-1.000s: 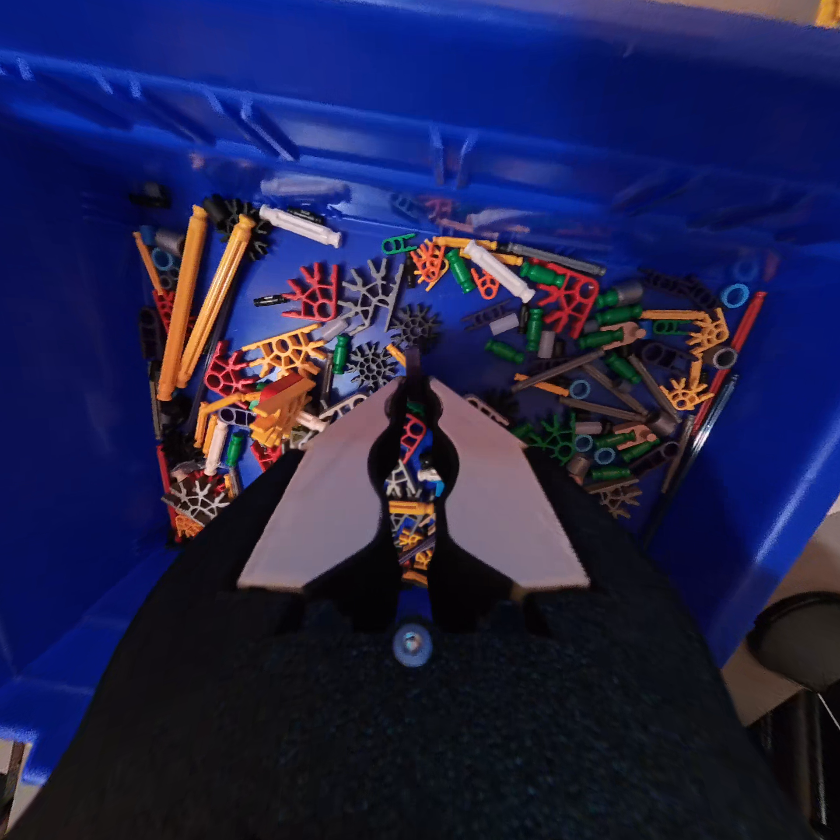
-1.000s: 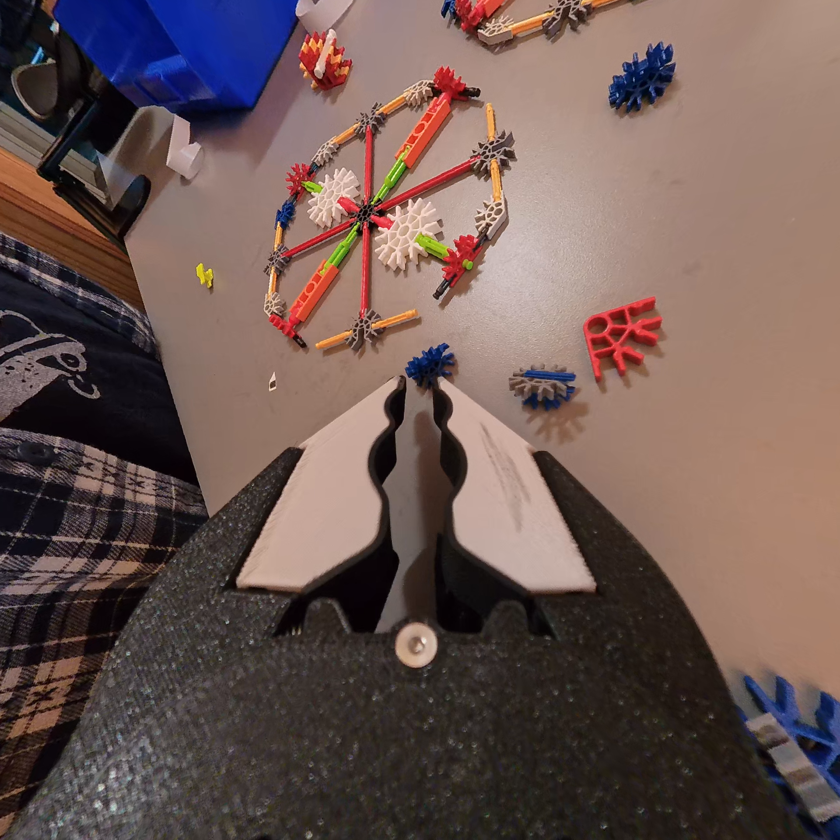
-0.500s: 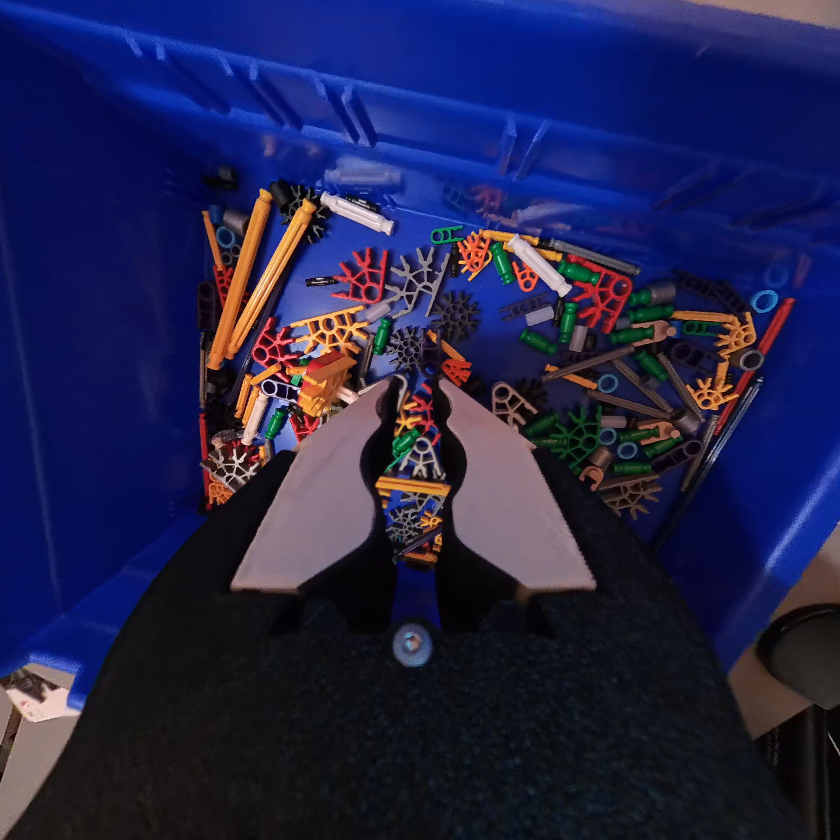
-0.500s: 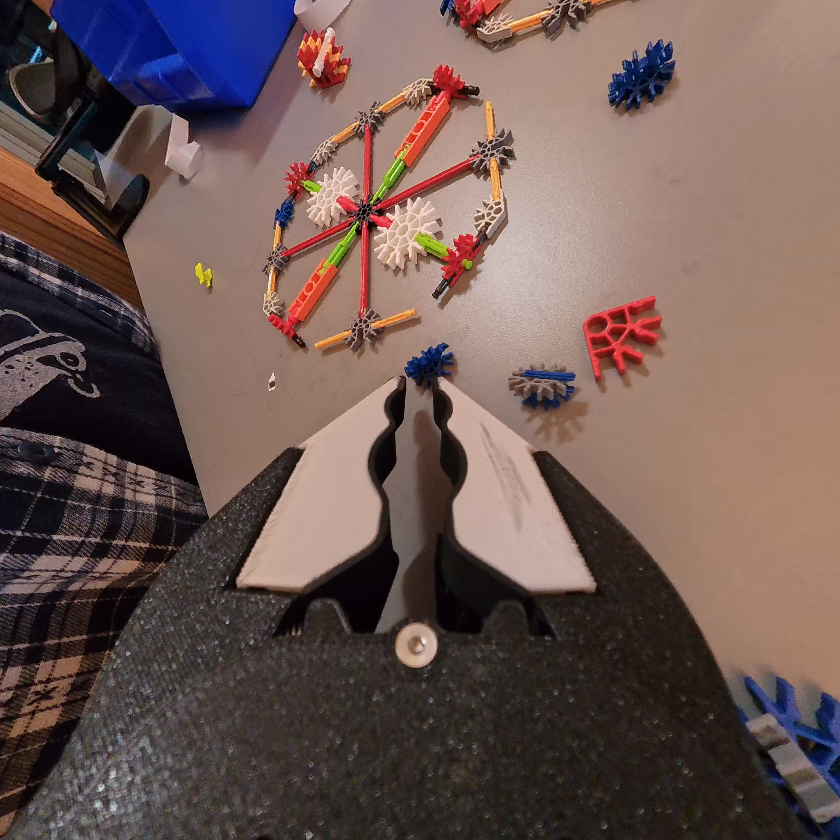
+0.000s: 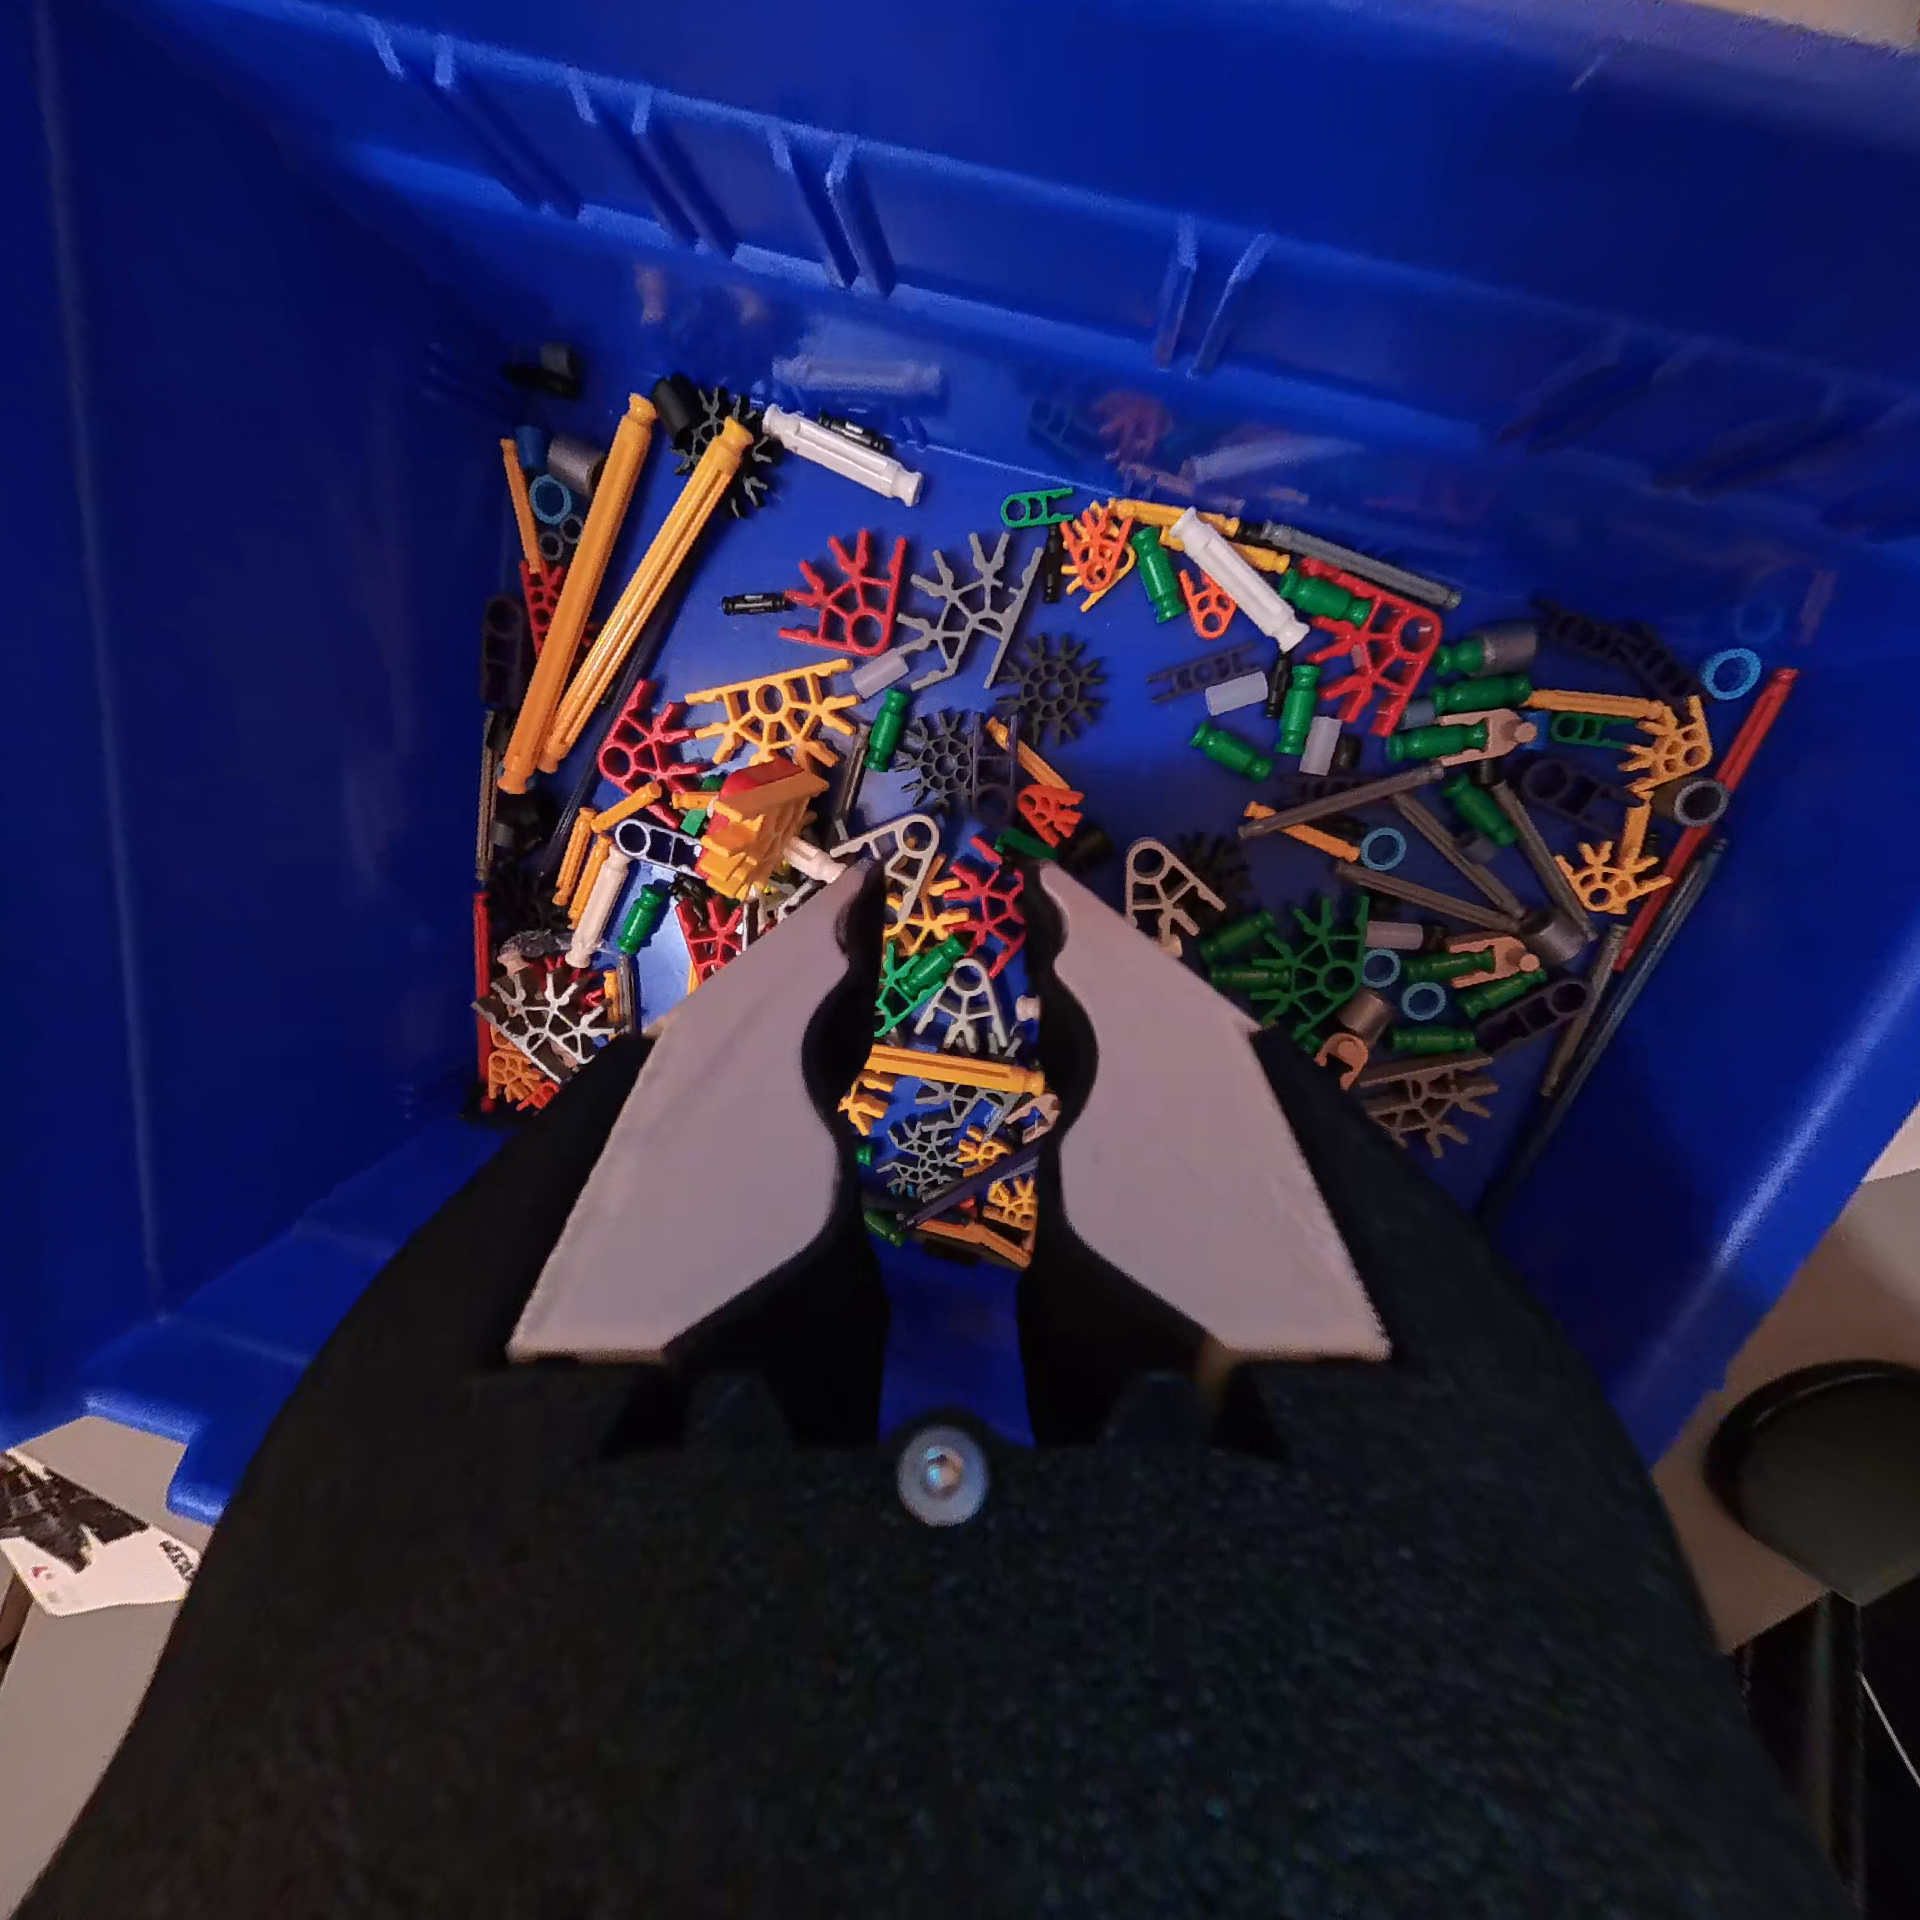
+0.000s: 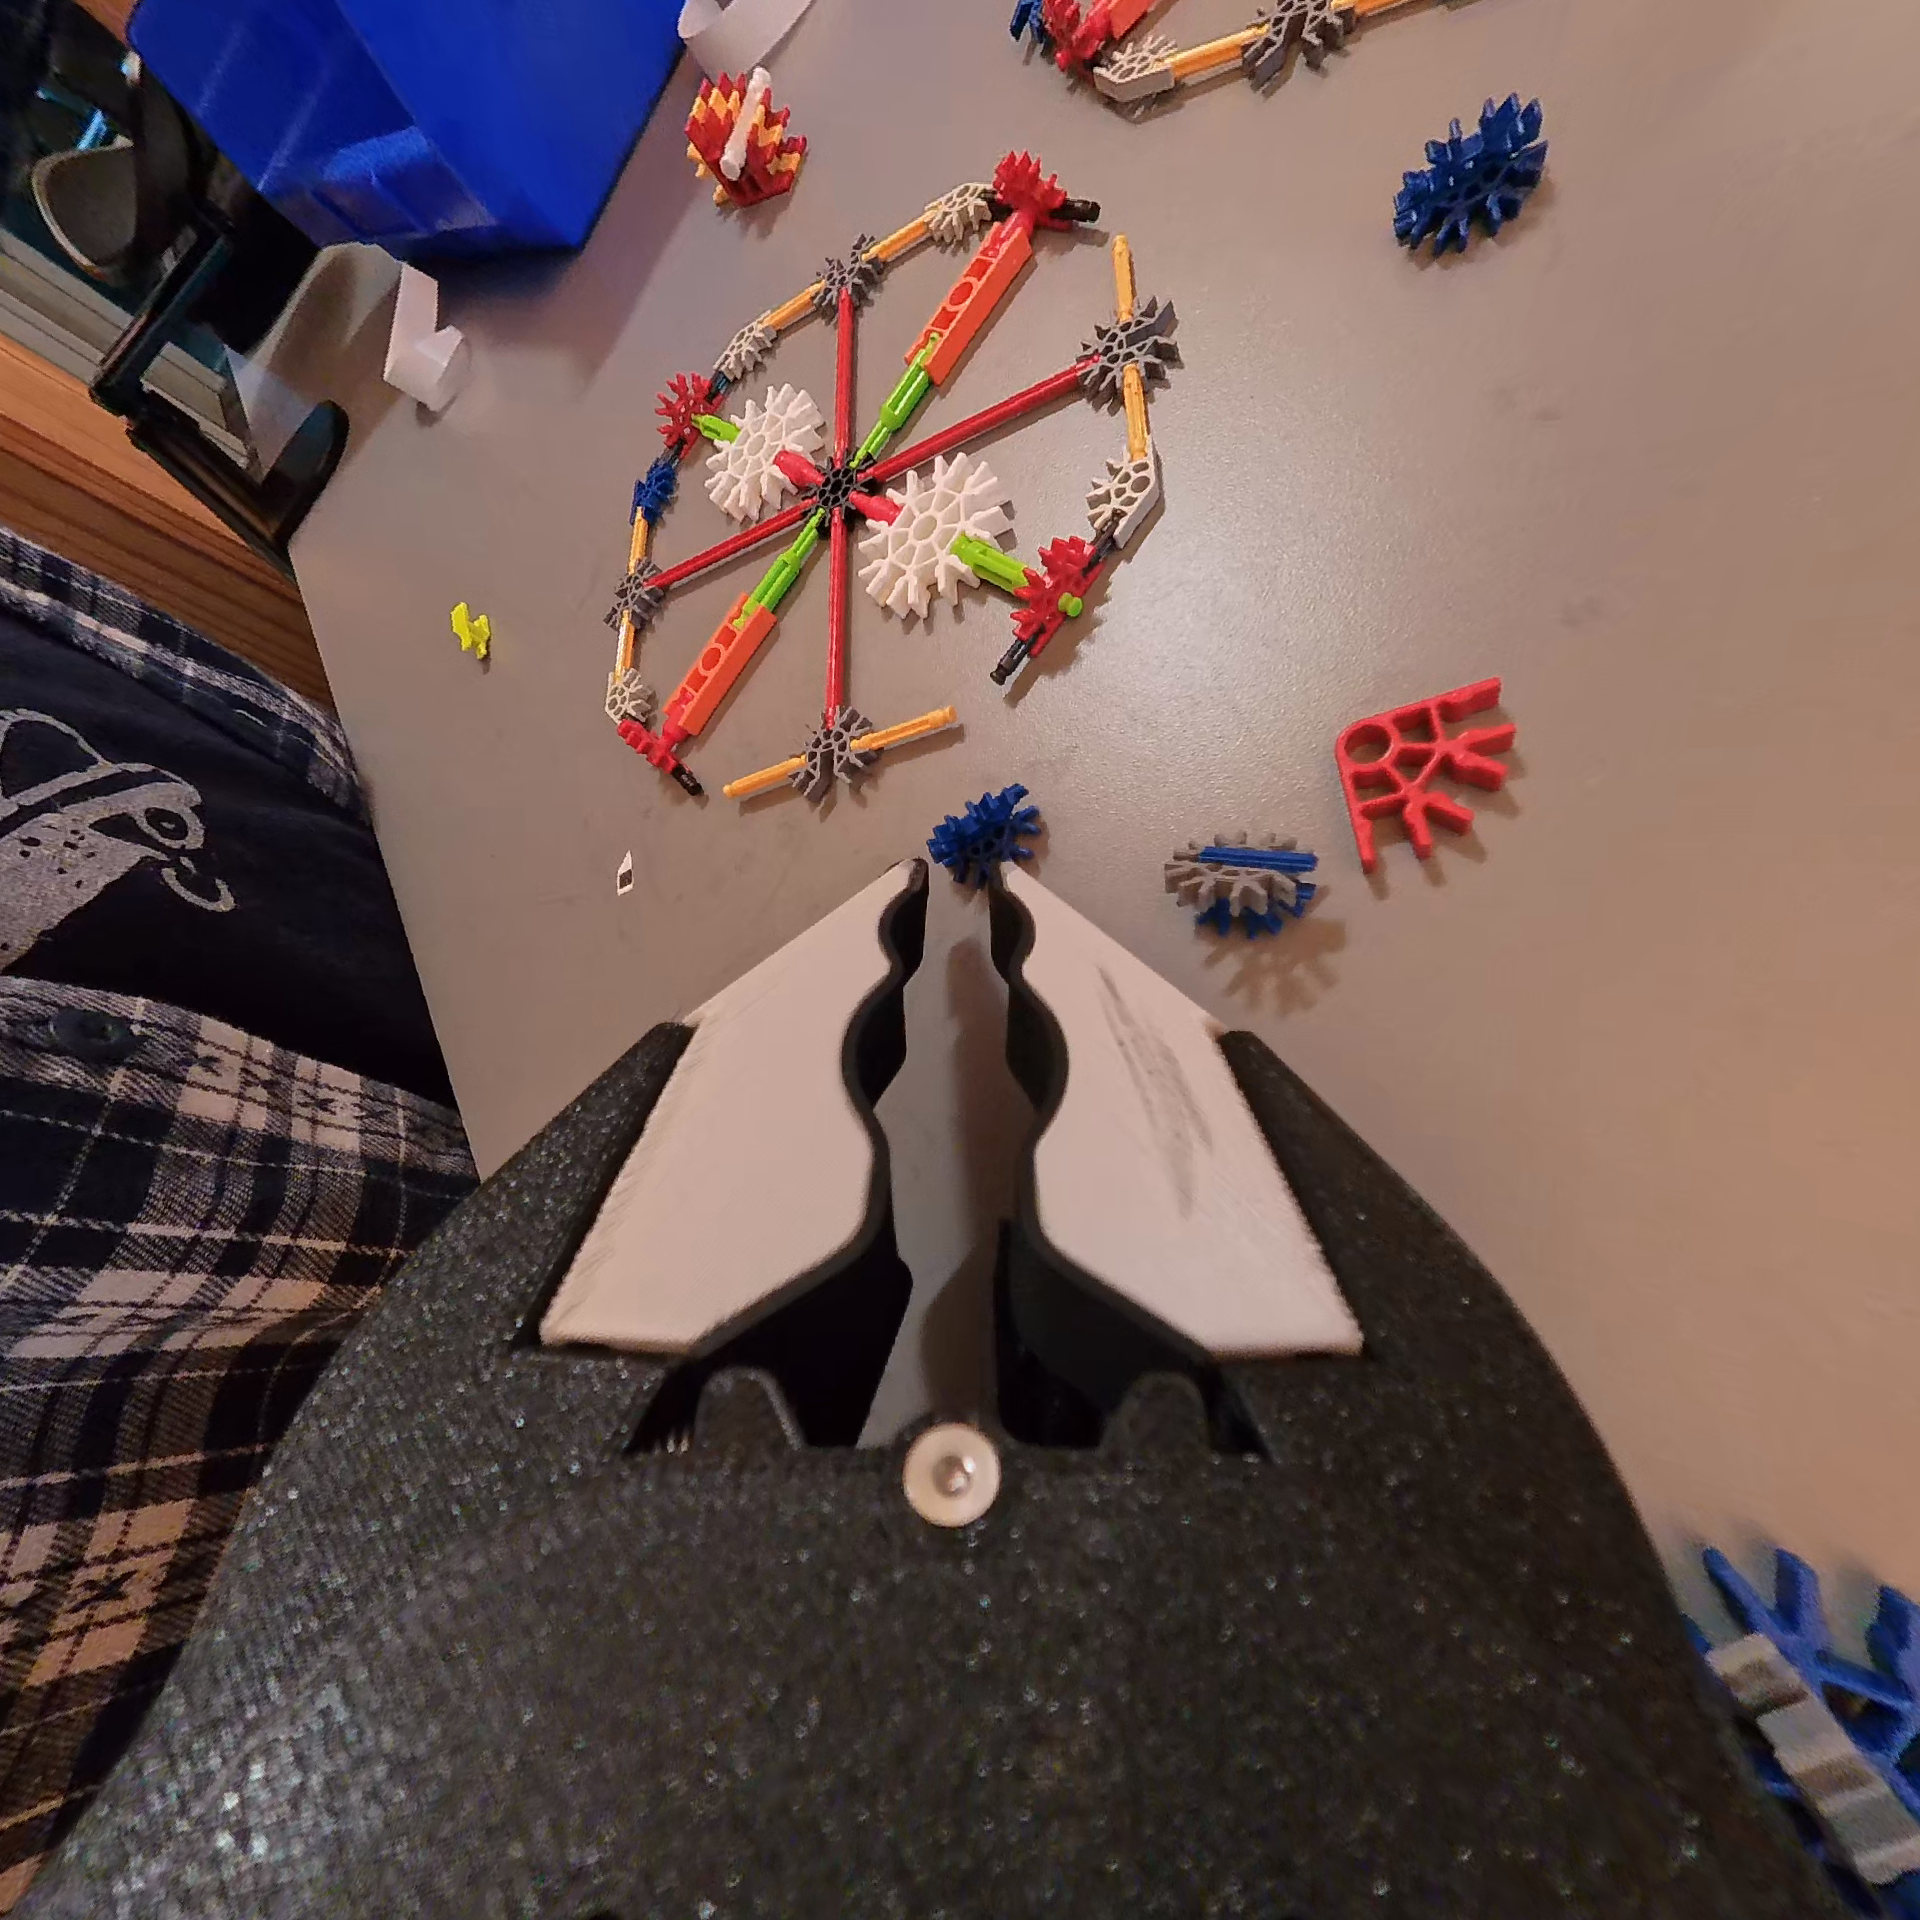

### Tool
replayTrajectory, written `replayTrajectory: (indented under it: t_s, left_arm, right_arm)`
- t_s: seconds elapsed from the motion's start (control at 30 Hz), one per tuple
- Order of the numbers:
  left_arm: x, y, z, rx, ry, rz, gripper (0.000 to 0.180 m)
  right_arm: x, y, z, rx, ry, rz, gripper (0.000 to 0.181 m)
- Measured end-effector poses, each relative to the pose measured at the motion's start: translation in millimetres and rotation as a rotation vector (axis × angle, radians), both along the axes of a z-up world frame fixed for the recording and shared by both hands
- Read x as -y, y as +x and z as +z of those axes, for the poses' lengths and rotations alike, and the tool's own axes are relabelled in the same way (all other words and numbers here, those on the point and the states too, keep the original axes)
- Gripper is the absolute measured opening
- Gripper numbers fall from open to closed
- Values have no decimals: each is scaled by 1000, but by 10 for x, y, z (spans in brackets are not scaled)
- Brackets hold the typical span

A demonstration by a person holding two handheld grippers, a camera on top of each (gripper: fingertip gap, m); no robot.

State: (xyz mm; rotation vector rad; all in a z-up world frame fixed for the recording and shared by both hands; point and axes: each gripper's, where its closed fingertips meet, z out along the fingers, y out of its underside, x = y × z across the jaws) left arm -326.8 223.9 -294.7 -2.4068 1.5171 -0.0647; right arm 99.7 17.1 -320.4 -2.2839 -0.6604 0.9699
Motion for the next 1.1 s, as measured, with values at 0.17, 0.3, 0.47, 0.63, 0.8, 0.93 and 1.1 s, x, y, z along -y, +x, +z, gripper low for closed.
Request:
replayTrajectory:
  t_s: [0.17,0.3,0.47,0.63,0.8,0.93,1.1]
  left_arm:
    - [39,42,9,9,-15,-13,24]
    - [154,170,-11,40,-56,-51,24]
    - [358,425,-116,63,-119,-124,33]
    - [378,548,-297,21,-126,-114,75]
    - [284,549,-293,10,-80,-97,95]
    - [171,423,-279,-15,-56,-56,95]
    - [-21,208,-245,-42,-9,12,91]
  right_arm:
    - [-1,1,2,0,2,-1,10]
    - [0,2,1,0,2,-1,10]
    - [-1,1,-1,2,1,-1,10]
    - [-2,2,-2,4,1,-1,10]
    - [-3,3,-2,4,3,-3,10]
    - [-3,3,1,2,3,-3,10]
    - [-2,2,2,1,3,-2,10]
